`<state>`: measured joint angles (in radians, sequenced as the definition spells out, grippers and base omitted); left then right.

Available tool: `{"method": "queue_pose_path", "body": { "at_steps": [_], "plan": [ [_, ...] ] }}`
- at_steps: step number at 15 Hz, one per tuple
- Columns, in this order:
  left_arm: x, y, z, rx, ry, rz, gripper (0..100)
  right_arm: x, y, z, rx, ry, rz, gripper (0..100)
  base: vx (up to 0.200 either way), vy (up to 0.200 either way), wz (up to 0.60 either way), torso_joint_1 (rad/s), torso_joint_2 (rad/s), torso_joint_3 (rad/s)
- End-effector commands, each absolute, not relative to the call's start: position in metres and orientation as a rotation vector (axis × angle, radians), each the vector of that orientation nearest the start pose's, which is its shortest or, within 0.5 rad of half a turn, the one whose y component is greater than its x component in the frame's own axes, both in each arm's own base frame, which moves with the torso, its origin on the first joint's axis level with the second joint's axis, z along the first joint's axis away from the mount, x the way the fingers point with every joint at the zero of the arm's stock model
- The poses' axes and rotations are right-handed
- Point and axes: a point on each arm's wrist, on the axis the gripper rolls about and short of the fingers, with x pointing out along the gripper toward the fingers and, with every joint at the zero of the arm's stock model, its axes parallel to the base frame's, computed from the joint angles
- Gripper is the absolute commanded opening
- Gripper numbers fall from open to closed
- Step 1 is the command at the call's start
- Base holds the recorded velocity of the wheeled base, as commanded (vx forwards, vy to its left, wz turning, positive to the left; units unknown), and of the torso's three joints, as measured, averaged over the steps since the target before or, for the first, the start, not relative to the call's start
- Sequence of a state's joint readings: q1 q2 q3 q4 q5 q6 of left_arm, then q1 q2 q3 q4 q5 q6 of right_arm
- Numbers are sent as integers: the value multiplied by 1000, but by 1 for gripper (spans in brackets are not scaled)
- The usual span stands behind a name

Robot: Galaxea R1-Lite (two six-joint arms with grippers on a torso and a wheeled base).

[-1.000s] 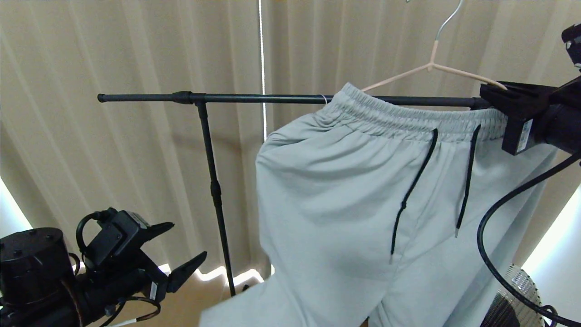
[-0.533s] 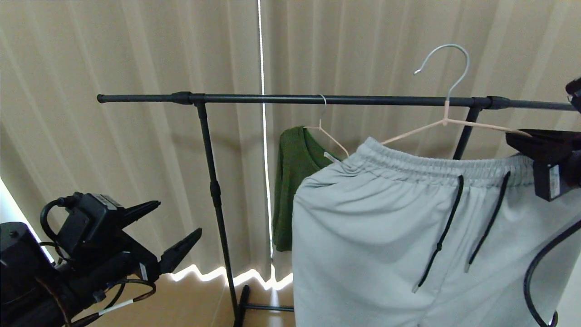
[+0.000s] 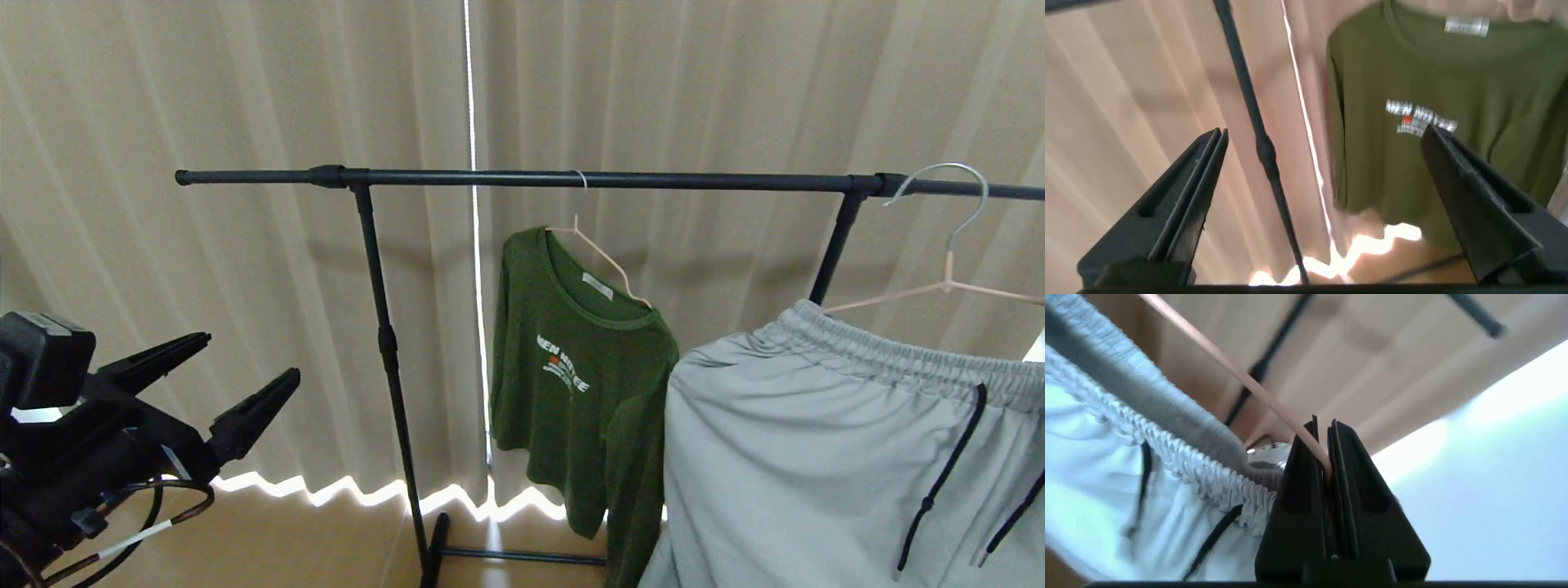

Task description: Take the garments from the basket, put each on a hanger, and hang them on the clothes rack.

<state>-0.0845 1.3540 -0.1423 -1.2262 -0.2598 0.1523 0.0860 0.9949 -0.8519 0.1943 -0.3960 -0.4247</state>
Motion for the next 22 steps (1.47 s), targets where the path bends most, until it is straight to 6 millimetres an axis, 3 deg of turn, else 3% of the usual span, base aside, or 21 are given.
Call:
{"method": "queue_pose_path", "body": {
  "at_steps": [1, 4, 10, 14, 22],
  "plan": [
    [146, -18, 195, 118, -70, -336, 100, 102, -8, 271, -513, 401, -327, 0, 0, 0, 0, 0, 0, 0],
    [131, -17, 213, 29, 81, -343, 100, 93, -17, 269, -571, 433, -416, 0, 0, 0, 0, 0, 0, 0],
    [124, -17, 204, 83, 29, -348, 100, 95, -20, 262, -543, 447, -437, 0, 0, 0, 0, 0, 0, 0],
    [128, -17, 201, 82, 42, -350, 100, 114, -20, 255, -430, 430, -432, 0, 0, 0, 0, 0, 0, 0],
    [129, -17, 197, 99, 52, -348, 100, 123, -11, 248, -430, 434, -358, 0, 200, 0, 0, 4, 2, 4]
  ]
}}
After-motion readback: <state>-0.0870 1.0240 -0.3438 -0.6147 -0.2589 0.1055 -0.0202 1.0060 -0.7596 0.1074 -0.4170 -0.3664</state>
